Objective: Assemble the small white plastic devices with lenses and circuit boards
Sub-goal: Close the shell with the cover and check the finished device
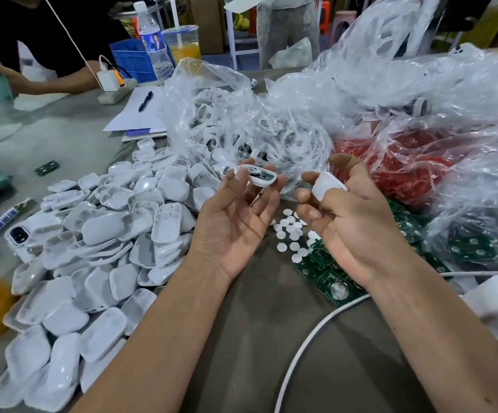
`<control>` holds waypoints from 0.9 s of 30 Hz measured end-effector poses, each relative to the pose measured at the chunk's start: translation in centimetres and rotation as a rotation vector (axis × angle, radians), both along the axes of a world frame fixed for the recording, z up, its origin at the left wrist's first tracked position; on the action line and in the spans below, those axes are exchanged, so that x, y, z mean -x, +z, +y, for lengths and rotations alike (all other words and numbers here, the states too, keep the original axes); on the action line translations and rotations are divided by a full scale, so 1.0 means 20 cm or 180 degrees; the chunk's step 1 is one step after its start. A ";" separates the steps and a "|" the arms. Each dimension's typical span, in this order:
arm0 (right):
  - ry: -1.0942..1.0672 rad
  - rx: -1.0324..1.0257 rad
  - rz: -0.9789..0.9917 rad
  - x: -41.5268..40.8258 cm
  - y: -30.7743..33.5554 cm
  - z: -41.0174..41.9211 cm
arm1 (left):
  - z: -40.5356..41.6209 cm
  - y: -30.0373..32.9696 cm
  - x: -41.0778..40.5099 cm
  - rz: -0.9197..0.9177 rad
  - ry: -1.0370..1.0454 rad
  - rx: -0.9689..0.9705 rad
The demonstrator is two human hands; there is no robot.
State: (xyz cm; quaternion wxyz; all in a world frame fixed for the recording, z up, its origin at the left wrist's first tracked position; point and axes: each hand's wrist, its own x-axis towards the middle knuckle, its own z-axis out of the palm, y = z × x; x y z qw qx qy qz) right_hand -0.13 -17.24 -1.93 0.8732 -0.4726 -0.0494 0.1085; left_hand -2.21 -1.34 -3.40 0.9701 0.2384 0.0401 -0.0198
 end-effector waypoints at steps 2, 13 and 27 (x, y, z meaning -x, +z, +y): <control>0.0017 0.0119 -0.0121 0.00 0.00 -0.01 | 0.00 0.00 0.00 -0.0003 -0.0010 0.0012; 0.0467 -0.0873 0.0546 0.02 0.05 -0.02 | 0.01 -0.01 0.00 -0.0229 -0.0097 -0.0111; 0.0332 -0.0456 -0.0206 0.03 0.05 0.00 | -0.02 -0.02 0.01 -0.0631 -0.0054 -0.0272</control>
